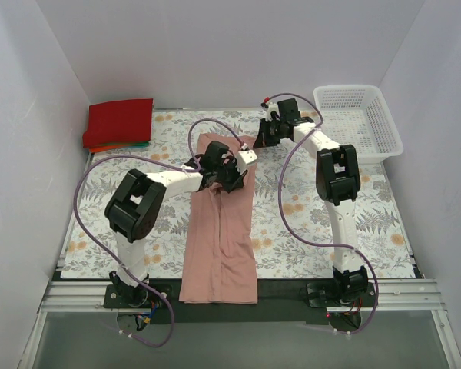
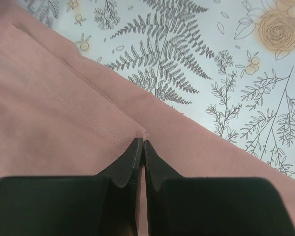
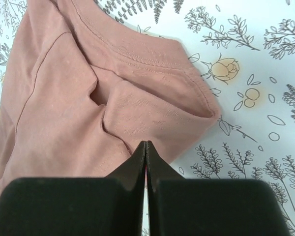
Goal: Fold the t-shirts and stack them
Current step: Fold the tshirt
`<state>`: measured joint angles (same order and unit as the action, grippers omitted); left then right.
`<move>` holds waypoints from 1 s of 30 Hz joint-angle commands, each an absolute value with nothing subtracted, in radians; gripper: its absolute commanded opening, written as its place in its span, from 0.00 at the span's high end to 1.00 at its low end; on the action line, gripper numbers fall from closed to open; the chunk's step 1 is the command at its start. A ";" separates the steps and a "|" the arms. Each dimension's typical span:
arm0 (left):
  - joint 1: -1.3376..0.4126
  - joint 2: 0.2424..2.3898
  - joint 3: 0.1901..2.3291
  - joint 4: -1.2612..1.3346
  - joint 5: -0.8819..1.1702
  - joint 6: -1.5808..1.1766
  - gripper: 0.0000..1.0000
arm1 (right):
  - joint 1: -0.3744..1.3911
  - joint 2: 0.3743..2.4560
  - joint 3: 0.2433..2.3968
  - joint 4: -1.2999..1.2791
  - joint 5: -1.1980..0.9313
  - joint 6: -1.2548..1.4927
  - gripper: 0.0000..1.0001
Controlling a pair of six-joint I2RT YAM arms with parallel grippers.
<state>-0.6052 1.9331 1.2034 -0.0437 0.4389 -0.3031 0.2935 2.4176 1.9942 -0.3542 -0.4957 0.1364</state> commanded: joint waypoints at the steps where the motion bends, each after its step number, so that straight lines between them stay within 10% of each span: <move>1: -0.611 1.942 1.215 -0.058 0.468 -0.311 1.00 | 0.287 2.387 2.039 -0.308 -0.494 0.149 0.99; 6: -0.609 1.965 1.256 -0.126 0.475 -0.334 0.72 | 0.287 2.346 1.999 -0.308 -0.508 0.132 0.85; 15: -0.482 1.715 1.273 -0.251 0.641 -0.483 0.58 | 0.293 2.149 1.867 -0.400 -0.592 0.017 0.64; 30: -0.241 1.722 1.187 -0.380 0.637 -0.635 0.59 | 0.463 2.028 1.577 -0.555 -0.650 -0.118 0.87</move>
